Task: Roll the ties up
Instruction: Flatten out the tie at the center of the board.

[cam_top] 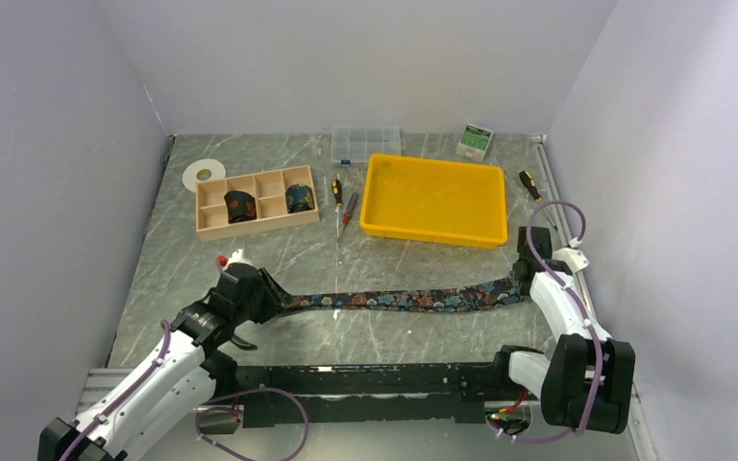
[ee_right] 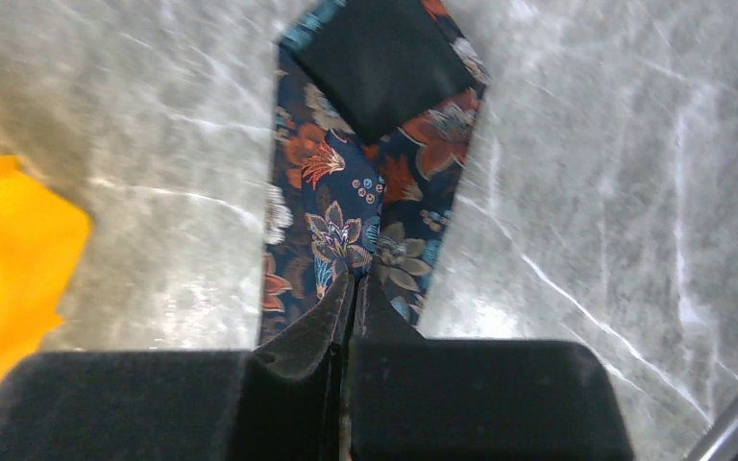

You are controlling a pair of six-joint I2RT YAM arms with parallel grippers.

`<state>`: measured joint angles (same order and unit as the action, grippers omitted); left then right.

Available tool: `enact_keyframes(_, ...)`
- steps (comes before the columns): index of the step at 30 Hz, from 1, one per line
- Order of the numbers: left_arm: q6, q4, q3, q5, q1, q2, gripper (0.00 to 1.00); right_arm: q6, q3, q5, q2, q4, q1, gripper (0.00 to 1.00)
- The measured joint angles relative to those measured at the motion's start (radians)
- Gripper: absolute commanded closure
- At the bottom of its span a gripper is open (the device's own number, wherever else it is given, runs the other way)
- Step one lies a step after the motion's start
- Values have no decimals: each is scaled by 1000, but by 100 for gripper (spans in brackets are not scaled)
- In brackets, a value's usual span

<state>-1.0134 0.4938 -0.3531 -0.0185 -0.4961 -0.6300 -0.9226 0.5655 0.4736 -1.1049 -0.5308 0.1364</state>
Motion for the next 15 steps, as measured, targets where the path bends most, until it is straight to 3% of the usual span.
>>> enact_keyframes(2, 0, 0, 2, 5, 0, 0, 59, -13, -17, -2, -8, -13, 6, 69)
enact_keyframes(4, 2, 0, 3, 11, 0, -1, 59, -23, -18, -4, -25, -22, 11, 56)
enact_keyframes(8, 3, 2, 5, 19, 0, -1, 59, -7, -14, -2, -7, -38, 12, 51)
enact_keyframes(15, 2, 3, 5, 21, 0, 6, 59, 50, 13, -17, 74, 2, -12, 55)
